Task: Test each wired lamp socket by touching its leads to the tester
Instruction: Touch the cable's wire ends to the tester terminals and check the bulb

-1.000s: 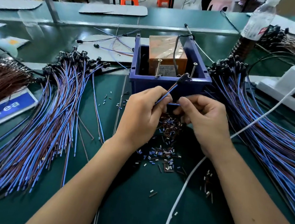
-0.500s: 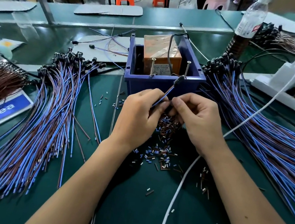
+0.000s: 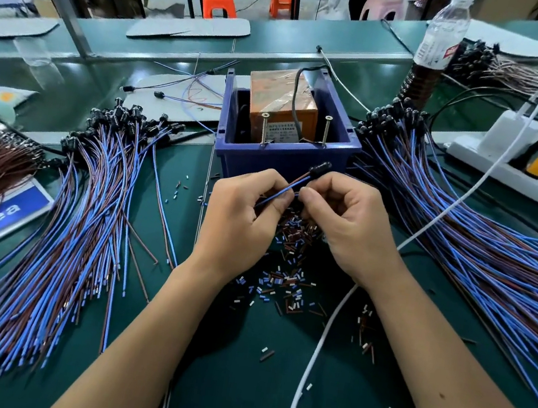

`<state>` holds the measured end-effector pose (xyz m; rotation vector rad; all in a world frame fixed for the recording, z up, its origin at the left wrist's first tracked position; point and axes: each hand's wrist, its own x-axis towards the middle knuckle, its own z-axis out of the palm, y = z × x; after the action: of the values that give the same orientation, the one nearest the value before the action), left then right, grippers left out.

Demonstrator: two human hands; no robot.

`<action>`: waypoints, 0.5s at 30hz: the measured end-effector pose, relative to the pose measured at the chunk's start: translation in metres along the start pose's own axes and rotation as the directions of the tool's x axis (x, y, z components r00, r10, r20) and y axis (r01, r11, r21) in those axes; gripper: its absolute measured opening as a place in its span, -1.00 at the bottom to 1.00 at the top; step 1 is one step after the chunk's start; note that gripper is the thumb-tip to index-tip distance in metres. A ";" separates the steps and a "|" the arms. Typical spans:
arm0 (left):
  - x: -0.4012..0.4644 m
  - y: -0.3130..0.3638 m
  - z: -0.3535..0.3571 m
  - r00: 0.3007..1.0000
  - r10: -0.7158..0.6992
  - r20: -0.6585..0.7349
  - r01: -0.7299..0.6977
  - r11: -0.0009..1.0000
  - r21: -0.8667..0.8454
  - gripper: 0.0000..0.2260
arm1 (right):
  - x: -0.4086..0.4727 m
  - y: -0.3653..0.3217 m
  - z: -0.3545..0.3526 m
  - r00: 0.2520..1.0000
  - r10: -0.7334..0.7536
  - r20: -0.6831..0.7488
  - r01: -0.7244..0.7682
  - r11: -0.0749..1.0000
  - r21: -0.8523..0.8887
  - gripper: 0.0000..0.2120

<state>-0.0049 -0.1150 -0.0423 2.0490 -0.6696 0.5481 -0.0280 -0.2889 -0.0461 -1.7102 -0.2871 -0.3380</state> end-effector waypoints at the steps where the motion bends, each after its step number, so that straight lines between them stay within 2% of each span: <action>1: 0.000 0.000 0.000 1.000 0.001 -0.002 -0.001 1.000 -0.001 -0.86 | 0.000 0.000 0.000 1.000 0.001 0.003 -0.001 1.000 0.003 -0.86; 8: 0.002 0.003 -0.002 1.000 -0.005 0.007 0.005 1.000 -0.021 -0.84 | 0.001 0.001 0.003 1.000 0.001 -0.009 0.000 0.999 0.041 -0.83; 11: 0.001 0.000 -0.010 0.999 -0.021 -0.031 0.021 1.000 -0.013 -0.84 | 0.005 0.002 -0.004 0.988 0.039 -0.147 -0.019 0.991 0.135 -0.79; 13: 0.000 -0.005 -0.017 0.995 -0.061 -0.075 0.056 0.996 -0.068 -0.84 | 0.007 0.004 -0.016 0.967 0.071 -0.246 -0.019 0.978 0.208 -0.75; 15: 0.000 -0.005 -0.018 0.989 -0.099 -0.106 0.085 0.988 -0.125 -0.83 | 0.007 0.006 -0.018 0.974 0.074 -0.216 -0.040 0.987 0.156 -0.76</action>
<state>-0.0044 -0.0969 -0.0361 1.9114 -0.5261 0.5512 -0.0205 -0.3077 -0.0465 -1.5128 -0.0967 -0.4497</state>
